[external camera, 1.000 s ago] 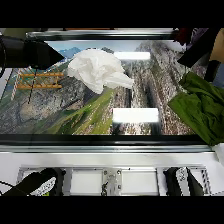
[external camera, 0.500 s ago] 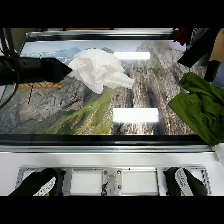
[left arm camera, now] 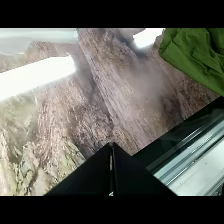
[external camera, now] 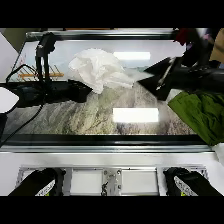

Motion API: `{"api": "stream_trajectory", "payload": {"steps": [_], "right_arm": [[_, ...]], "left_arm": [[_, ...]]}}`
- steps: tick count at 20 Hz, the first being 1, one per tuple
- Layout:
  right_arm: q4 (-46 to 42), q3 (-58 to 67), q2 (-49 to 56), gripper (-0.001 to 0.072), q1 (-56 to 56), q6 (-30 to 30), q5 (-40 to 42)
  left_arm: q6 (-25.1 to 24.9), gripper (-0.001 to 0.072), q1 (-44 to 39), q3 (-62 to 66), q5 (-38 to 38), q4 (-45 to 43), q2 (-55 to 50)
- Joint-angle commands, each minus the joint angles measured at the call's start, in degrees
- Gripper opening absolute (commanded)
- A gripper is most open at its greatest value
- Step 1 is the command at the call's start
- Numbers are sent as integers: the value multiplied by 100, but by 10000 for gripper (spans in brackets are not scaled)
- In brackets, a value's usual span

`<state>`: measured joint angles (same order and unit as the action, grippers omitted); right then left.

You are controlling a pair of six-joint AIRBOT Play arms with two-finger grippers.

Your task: Fold the clothes and pants, and hang the long-sleeved shirts on hangers.

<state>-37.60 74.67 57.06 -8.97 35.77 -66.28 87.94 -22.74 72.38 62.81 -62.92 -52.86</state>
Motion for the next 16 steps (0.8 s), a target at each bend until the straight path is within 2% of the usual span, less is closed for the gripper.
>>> {"api": "stream_trajectory", "payload": {"steps": [1, 2, 3, 4, 16], "right_arm": [[-229, -142, 208, 467, -678, 201, -66], [-229, -140, 227, 366, -688, 201, -66], [-232, -140, 236, 136, -688, 199, -66], [-232, -140, 238, 23, -678, 197, -61], [-229, -140, 238, 21, -678, 199, -61]], "left_arm": [[-4, 18, -96, -68, -44, -7, 17], [-4, 18, -96, -68, -35, -7, 17], [-2, 18, -96, -68, -33, -7, 15], [-2, 18, -96, -68, -35, -4, 11], [-2, 18, -96, -68, -42, -4, 7]]}}
